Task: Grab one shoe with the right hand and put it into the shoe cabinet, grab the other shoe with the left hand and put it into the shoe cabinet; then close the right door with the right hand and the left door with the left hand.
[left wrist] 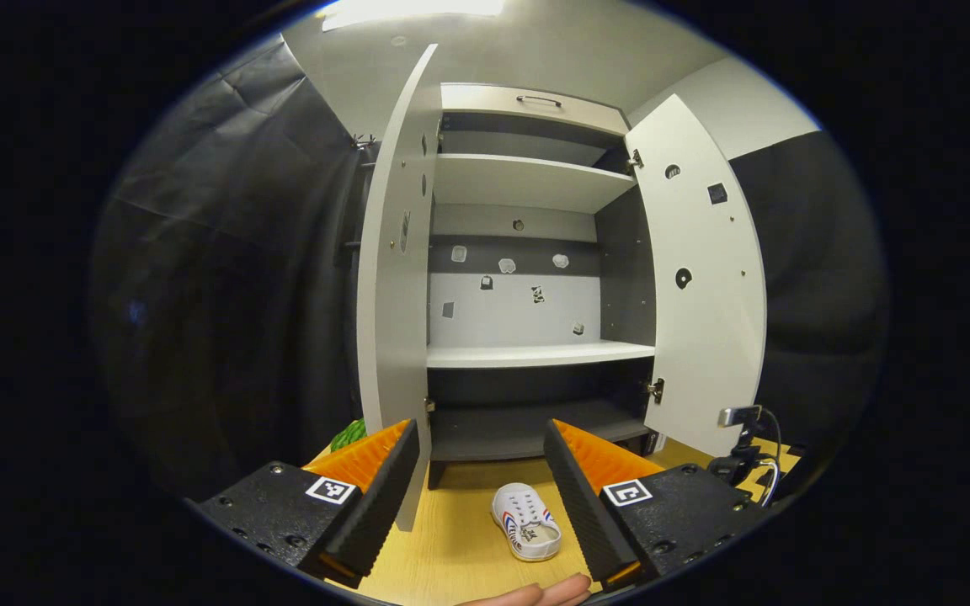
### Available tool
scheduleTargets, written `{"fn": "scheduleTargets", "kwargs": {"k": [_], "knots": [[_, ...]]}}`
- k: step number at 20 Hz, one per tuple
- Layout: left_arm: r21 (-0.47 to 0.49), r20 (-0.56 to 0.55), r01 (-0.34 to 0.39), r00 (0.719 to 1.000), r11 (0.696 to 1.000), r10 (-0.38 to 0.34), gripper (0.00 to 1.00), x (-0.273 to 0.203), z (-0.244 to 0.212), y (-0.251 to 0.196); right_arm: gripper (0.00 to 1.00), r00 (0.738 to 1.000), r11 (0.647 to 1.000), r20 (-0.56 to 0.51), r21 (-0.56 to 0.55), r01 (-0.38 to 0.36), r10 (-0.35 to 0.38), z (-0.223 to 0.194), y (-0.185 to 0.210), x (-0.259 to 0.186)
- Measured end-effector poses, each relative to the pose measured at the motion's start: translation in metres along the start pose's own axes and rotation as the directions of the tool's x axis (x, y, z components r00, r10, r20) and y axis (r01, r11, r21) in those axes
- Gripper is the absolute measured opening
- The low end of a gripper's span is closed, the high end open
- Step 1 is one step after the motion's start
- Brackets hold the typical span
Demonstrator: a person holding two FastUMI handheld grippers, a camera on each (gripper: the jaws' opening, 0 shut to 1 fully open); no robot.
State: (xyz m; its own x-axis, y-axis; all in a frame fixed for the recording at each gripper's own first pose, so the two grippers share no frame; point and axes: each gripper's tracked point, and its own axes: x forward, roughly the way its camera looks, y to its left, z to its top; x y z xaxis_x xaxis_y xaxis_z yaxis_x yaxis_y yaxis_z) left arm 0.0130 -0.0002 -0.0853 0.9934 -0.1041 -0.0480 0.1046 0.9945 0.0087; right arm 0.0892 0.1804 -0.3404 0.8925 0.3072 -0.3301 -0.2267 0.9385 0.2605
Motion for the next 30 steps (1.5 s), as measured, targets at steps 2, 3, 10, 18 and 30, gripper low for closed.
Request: {"fn": "scheduleTargets", "kwargs": {"k": [2,3,10,18,30], "knots": [[-0.007,-0.008,0.009,1.0,1.0,-0.009,0.91,0.003,-0.004,-0.003,0.0,0.999,1.0,0.047,0.001,-0.014,0.014,0.029,0.004,-0.014],[-0.008,-0.005,0.016,1.0,1.0,-0.016,0.91,0.004,-0.005,-0.006,0.0,0.997,1.0,0.067,-0.002,-0.021,0.021,0.043,0.008,-0.021],[-0.021,-0.01,-0.005,1.0,1.0,0.004,0.92,0.029,-0.004,-0.001,0.0,0.974,0.991,0.192,-0.081,-0.11,0.124,0.154,0.044,-0.046],[-0.031,0.027,0.0,1.0,1.0,0.001,0.91,0.052,-0.002,0.006,0.01,0.971,0.978,0.215,-0.198,-0.061,0.104,0.3,0.067,0.021],[-0.039,-0.024,0.073,0.997,0.997,-0.074,0.91,0.052,-0.037,0.006,0.01,1.0,0.941,0.017,-0.338,-0.017,0.024,0.343,0.081,0.243]]}}
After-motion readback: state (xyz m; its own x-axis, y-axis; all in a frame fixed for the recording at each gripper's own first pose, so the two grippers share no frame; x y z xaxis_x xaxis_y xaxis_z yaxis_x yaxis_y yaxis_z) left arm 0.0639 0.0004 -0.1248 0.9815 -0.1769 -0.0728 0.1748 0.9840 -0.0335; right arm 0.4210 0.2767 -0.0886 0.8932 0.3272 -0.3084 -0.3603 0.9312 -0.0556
